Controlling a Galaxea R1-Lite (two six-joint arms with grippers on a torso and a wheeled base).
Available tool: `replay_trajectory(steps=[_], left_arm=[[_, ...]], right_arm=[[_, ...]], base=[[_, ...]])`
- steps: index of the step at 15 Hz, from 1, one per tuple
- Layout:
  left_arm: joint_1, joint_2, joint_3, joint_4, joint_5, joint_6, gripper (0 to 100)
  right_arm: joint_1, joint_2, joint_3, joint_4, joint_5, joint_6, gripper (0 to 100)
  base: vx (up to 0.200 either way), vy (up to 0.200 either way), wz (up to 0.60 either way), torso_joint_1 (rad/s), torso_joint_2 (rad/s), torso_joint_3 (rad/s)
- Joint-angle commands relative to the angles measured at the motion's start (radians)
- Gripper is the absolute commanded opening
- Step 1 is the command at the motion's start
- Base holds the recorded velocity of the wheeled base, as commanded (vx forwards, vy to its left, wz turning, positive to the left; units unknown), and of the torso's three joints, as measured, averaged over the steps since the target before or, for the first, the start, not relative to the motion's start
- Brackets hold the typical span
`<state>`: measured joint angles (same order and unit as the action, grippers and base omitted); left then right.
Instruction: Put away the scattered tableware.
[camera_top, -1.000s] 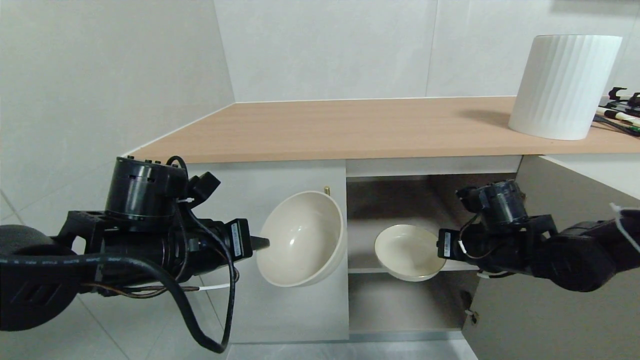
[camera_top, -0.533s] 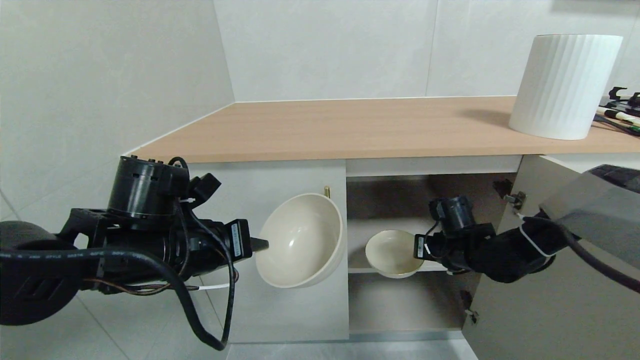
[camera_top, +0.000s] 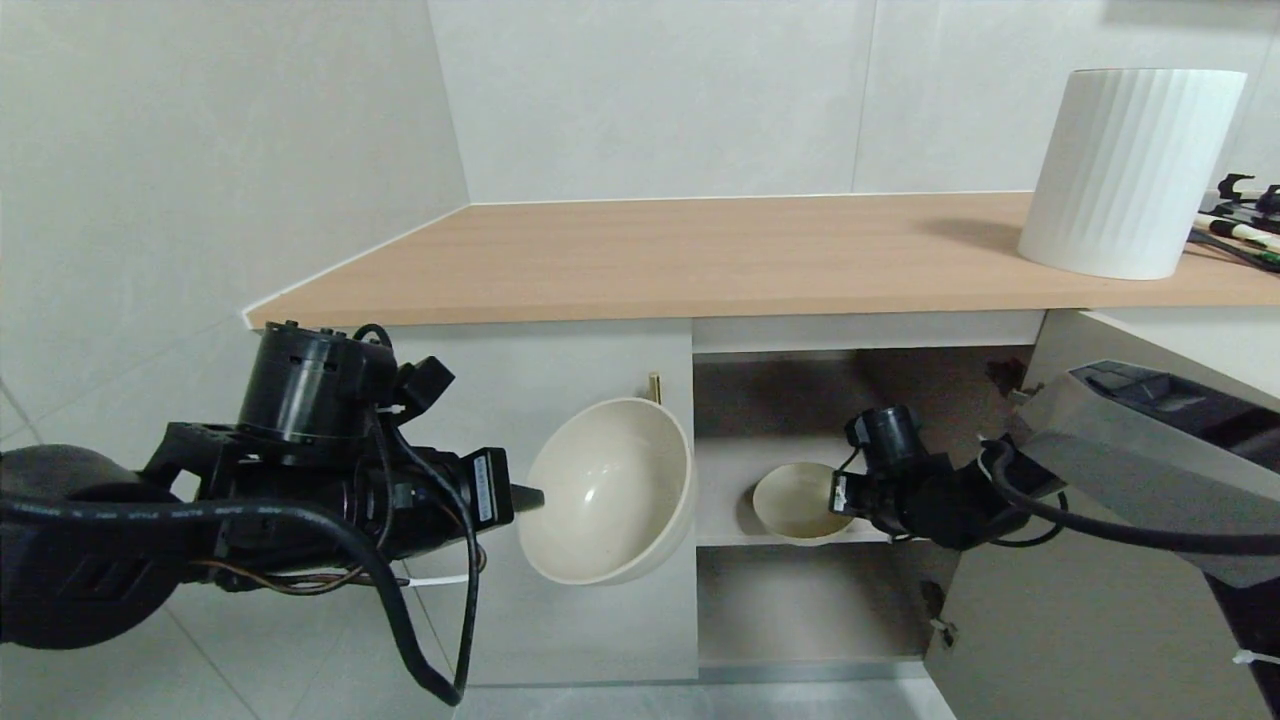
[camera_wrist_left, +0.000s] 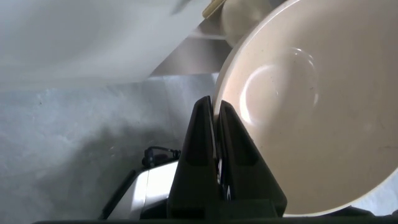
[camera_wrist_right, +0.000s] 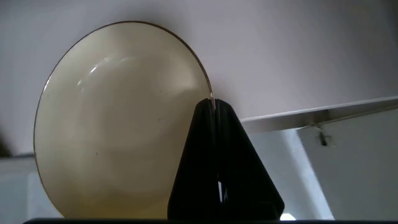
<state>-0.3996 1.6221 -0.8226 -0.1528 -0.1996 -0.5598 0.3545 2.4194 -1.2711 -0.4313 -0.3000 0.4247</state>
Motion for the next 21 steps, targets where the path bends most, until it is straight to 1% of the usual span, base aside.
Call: replay_trajectory(steps=[1, 2, 4, 5, 7, 11, 17, 21], left_arm=[[-0.021, 0.025, 0.005, -0.001, 0.000, 0.000, 0], [-0.028, 0.035, 0.006, -0.001, 0.003, 0.004, 0], [-0.033, 0.042, 0.014, -0.002, 0.022, 0.026, 0], [-0.035, 0.042, 0.014, -0.002, 0.025, 0.029, 0], [-0.038, 0.042, 0.014, -0.002, 0.025, 0.029, 0], [-0.041, 0.050, 0.014, -0.002, 0.025, 0.029, 0], [-0.042, 0.055, 0.014, -0.002, 0.025, 0.029, 0], [-0.042, 0.056, 0.014, -0.002, 0.026, 0.029, 0]], right_arm=[[-0.014, 0.055, -0.031, 0.000, -0.018, 0.000, 0], [-0.015, 0.066, -0.047, 0.000, -0.036, -0.001, 0], [-0.019, 0.090, -0.074, 0.000, -0.051, 0.000, 0], [-0.019, 0.101, -0.082, 0.000, -0.073, 0.000, 0], [-0.025, 0.121, -0.113, 0.000, -0.099, 0.000, 0], [-0.052, 0.142, -0.156, 0.002, -0.102, 0.003, 0], [-0.057, 0.176, -0.211, 0.014, -0.120, 0.003, 0], [-0.057, 0.175, -0.212, 0.016, -0.120, 0.003, 0]], base=[[0.000, 0.000, 0.00, 0.000, 0.00, 0.000], [0.000, 0.000, 0.00, 0.000, 0.00, 0.000], [0.000, 0.000, 0.00, 0.000, 0.00, 0.000], [0.000, 0.000, 0.00, 0.000, 0.00, 0.000], [0.000, 0.000, 0.00, 0.000, 0.00, 0.000], [0.000, 0.000, 0.00, 0.000, 0.00, 0.000], [0.000, 0.000, 0.00, 0.000, 0.00, 0.000], [0.000, 0.000, 0.00, 0.000, 0.00, 0.000]])
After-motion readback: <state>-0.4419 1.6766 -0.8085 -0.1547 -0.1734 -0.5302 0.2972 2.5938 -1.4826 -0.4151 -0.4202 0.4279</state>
